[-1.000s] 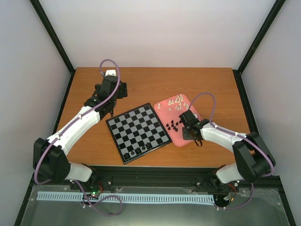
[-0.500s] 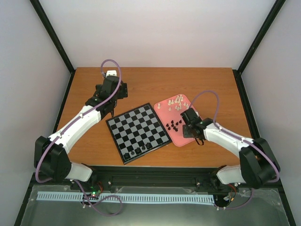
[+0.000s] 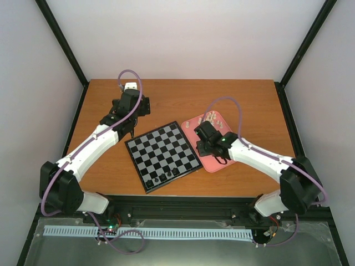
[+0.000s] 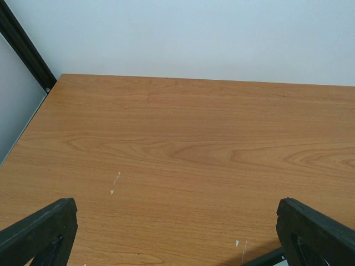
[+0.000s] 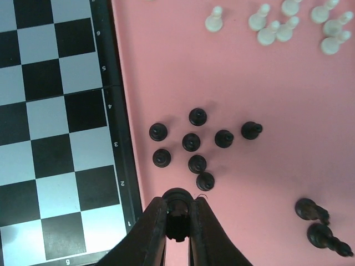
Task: Set up the chess pieces on the board
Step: Place the chess piece on the chessboard, then pick up the chess piece from the storage box.
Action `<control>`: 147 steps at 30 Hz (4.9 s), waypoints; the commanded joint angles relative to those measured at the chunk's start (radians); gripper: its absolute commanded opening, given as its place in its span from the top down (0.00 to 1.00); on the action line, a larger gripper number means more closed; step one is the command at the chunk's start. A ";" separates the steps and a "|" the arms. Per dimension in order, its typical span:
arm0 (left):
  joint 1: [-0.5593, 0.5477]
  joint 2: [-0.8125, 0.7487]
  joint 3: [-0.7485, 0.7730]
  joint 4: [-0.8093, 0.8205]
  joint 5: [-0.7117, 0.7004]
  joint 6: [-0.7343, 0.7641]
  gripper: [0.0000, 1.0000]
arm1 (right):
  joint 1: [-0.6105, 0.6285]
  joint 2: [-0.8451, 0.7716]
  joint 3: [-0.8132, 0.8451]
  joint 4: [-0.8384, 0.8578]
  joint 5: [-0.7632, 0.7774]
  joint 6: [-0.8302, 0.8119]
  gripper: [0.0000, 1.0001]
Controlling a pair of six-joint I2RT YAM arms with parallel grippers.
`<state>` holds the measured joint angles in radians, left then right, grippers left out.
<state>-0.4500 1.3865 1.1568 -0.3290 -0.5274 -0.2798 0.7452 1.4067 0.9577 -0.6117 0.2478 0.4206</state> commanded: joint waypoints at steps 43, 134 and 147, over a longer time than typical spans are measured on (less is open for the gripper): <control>-0.009 -0.009 0.040 0.013 -0.016 0.014 0.00 | 0.217 0.252 0.119 -0.083 -0.058 0.015 0.91; -0.009 0.010 0.043 0.019 -0.010 0.021 0.00 | -0.301 -0.022 -0.221 0.032 0.057 0.013 0.56; -0.009 0.036 0.050 0.022 -0.028 0.027 0.00 | -0.347 0.031 -0.215 0.083 -0.005 -0.021 0.78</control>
<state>-0.4500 1.4086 1.1568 -0.3290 -0.5381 -0.2722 0.4114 1.4296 0.7448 -0.5537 0.2501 0.4076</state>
